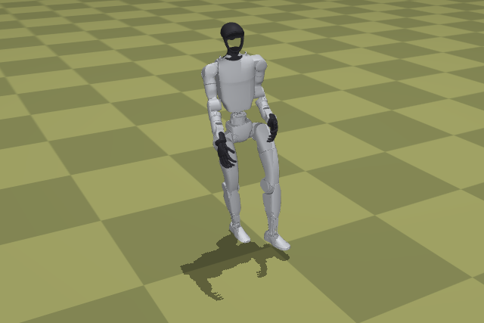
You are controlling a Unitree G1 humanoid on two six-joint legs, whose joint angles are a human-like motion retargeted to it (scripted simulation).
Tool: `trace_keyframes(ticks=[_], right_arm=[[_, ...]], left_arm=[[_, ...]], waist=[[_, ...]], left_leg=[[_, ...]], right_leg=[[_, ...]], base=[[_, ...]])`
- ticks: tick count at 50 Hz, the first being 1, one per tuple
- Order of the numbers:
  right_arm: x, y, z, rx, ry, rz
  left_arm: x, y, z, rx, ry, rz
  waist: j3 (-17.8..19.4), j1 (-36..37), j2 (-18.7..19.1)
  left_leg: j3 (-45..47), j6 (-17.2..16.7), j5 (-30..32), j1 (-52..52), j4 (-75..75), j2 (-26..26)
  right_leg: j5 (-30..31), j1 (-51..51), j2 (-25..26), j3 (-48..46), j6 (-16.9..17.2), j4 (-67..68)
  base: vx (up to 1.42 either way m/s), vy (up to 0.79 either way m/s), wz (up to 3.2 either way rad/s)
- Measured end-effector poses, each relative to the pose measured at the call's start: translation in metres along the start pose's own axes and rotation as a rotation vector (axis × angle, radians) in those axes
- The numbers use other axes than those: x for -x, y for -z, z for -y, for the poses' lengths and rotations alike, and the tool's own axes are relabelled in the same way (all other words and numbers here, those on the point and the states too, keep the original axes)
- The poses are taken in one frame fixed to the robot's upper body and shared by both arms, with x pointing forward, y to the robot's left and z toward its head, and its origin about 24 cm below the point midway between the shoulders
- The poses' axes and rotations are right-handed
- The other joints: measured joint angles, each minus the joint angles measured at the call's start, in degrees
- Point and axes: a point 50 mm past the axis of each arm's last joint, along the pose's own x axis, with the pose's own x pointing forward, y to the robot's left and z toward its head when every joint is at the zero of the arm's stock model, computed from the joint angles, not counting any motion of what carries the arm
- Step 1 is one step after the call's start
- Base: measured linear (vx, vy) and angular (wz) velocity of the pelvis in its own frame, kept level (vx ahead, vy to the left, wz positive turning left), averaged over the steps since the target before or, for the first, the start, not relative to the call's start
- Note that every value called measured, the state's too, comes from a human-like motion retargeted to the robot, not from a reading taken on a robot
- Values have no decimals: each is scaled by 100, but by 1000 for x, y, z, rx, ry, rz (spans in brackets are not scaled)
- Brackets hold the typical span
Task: Walk run
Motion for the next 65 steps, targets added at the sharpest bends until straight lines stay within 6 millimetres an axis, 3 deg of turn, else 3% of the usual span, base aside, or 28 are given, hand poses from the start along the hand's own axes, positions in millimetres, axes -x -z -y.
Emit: trace_keyframes(ticks=[3, 5, 7, 10, 12, 14, 15, 18, 20, 23, 25, 27, 30, 32, 35, 37, 38, 40, 42, 43, 45, 48, 51, 54, 57, 60, 62, 65], right_arm=[[-8, -40, 19, 50, 74, 126], [-8, -50, 27, 58, 125, 161], [-7, -44, 30, 53, 159, 152], [-1, -7, 18, 54, 129, 45], [10, 37, 1, 67, 47, -101], [29, 84, -18, 84, -46, -281], [43, 109, -25, 89, -86, -380], [106, 187, -48, 76, -210, -696], [161, 230, -56, 55, -271, -910], [246, 274, -72, -27, -361, -1185], [303, 290, -84, -91, -432, -1342], [353, 297, -96, -158, -493, -1469], [412, 296, -110, -245, -553, -1605], [437, 294, -113, -280, -568, -1671], [454, 291, -114, -329, -568, -1739], [447, 292, -112, -353, -540, -1747], [441, 293, -111, -367, -517, -1736], [418, 295, -110, -376, -467, -1669], [374, 295, -106, -364, -432, -1542], [347, 293, -104, -355, -420, -1473], [284, 282, -92, -312, -386, -1318], [179, 241, -68, -219, -285, -1009], [90, 173, -40, -124, -170, -665], [32, 93, -13, -42, -74, -348], [2, 21, 15, 11, 30, -102], [-8, -28, 36, 30, 128, 56], [-10, -45, 44, 22, 175, 110], [-9, -42, 44, 1, 192, 105]], left_arm=[[-1, -2, -1, -15, -7, 7], [-3, -4, -1, -20, -7, 14], [-6, -5, 0, -18, -4, 17], [-9, -3, 2, -5, -11, 13], [-13, -4, 2, 7, -17, 14], [-20, -8, 2, 12, -12, 28], [-24, -11, 3, 12, -3, 36], [-37, -18, 5, 5, 27, 46], [-47, -23, 10, -1, 50, 60], [-59, -38, 17, -46, 96, 103], [-65, -51, 19, -82, 128, 145], [-69, -63, 19, -110, 153, 185], [-72, -75, 18, -125, 169, 223], [-72, -80, 15, -123, 162, 242], [-68, -79, 13, -116, 146, 251], [-64, -71, 13, -99, 134, 233], [-61, -65, 15, -85, 132, 216], [-54, -53, 16, -58, 123, 181], [-49, -46, 14, -50, 112, 159], [-47, -42, 14, -45, 105, 150], [-43, -36, 14, -16, 72, 135], [-40, -30, 15, 41, 29, 129], [-37, -29, 11, 48, 9, 129], [-31, -30, 6, 9, 2, 135], [-28, -29, 4, -6, 2, 122], [-26, -26, 4, -2, 0, 110], [-26, -25, 3, -4, 3, 104], [-25, -21, 1, -4, 2, 81]], waist=[[-58, 120, -49], [-121, 135, -66], [-175, 292, -105], [-312, 686, -244], [-355, 621, -192], [-239, 428, -324], [-172, 332, -373], [-136, 150, 299], [-46, 66, 503], [45, -265, 656], [59, -446, 665], [64, -559, 551], [112, -798, 363], [78, -788, 418], [-42, -770, 519], [-180, -822, 496], [-237, -948, 479], [-355, -1195, 395], [-316, -1094, 326], [-114, -1074, 488], [63, -1079, 506], [-111, -1065, -113], [-14, -743, -230], [68, -348, -259], [165, -75, -103], [150, 69, -7], [87, 142, -37], [-11, 273, -115]], left_leg=[[235, 23, -850, -175, -1416, -236], [434, -328, -1243, -114, -1984, -388], [598, -207, -1266, -32, -1691, -306], [783, -7, -747, 50, -1234, -159], [59, -84, -417, 135, -906, -205], [-182, 64, -476, 221, -377, -272], [-61, 95, -620, 365, -174, -288], [-244, 198, -788, 1177, -605, 188], [-476, 208, -853, 1669, -828, 148], [-602, 141, -908, 2278, -1133, 158], [-720, 138, -998, 2625, -1287, 62], [-788, 121, -1131, 2967, -1386, -97], [-993, -12, -1310, 3486, -1418, -244], [-964, -234, -1283, 3709, -1414, -102], [-885, -616, -872, 3910, -1254, 100], [-922, -917, -158, 3982, -1025, 157], [-1087, -1066, 341, 4019, -834, 193], [-1397, -1396, 1584, 3995, -270, 194], [-1349, -1708, 2565, 3615, 952, 216], [-1416, -1823, 2622, 3222, 2160, 529], [-1424, -1830, 2641, 2721, 3401, 751], [-887, -1199, 2096, 2169, 3124, 110], [-381, -812, 917, 1330, 3103, 145], [-24, -516, 209, 728, 2205, 183], [26, -305, 54, 404, 702, 149], [138, -55, -496, 153, -742, -24], [13, -276, -920, 38, -1553, -298], [455, -475, -1228, 139, -1764, -328]], right_leg=[[-34, 374, 74, 59, 38, 7], [123, 584, 160, 0, 128, 64], [539, 757, 218, 71, 385, 240], [1892, 917, 49, -35, 1229, 718], [2922, 761, 183, -89, 1893, 1512], [3076, 98, 212, -354, 2009, 3472], [3076, -199, 153, -571, 2009, 4353], [2933, -601, 827, -291, 1991, 4017], [2311, -1005, 691, -263, 1764, 4150], [1393, -1665, 269, -332, 1585, 3834], [981, -2064, -195, -418, 1419, 3274], [994, -2302, -729, -662, 1327, 2347], [860, -2611, -1320, -830, 1147, 966], [548, -2818, -1214, -501, 1082, 68], [296, -2936, -1084, -550, 1029, -456], [155, -2881, -1059, -684, 720, 74], [379, -2829, -1230, -1177, 822, 267], [911, -2573, -1181, -711, 805, 433], [656, -2342, -1031, -390, 505, 719], [513, -2150, -700, -441, 378, 833], [339, -1665, -558, -806, 289, 820], [287, -1217, -921, -507, 202, 520], [264, -863, -732, -284, 154, 382], [187, -444, -483, -182, 43, 208], [-10, -18, -112, -181, -92, 96], [-219, 319, 137, -110, -148, 89], [-213, 488, 162, -180, -69, 124], [173, 726, 242, -122, 165, 297]], base=[[109, -20, -23], [114, -19, 3], [111, -18, -45], [132, -13, -90], [125, -22, 4], [114, -50, 72], [131, -36, 79], [118, 8, 68], [115, 3, 75], [101, -20, 112], [125, -39, 87], [98, -38, 55], [99, -50, 62], [101, -55, -11], [96, -52, -11], [114, -62, 46], [115, -63, 99], [121, -74, 88], [101, -70, -24], [92, -58, -41], [95, -58, -31], [74, -48, -39], [84, -42, -109], [84, -37, -136], [88, -30, -78], [94, -26, -32], [100, -26, -14], [106, -23, -29]])
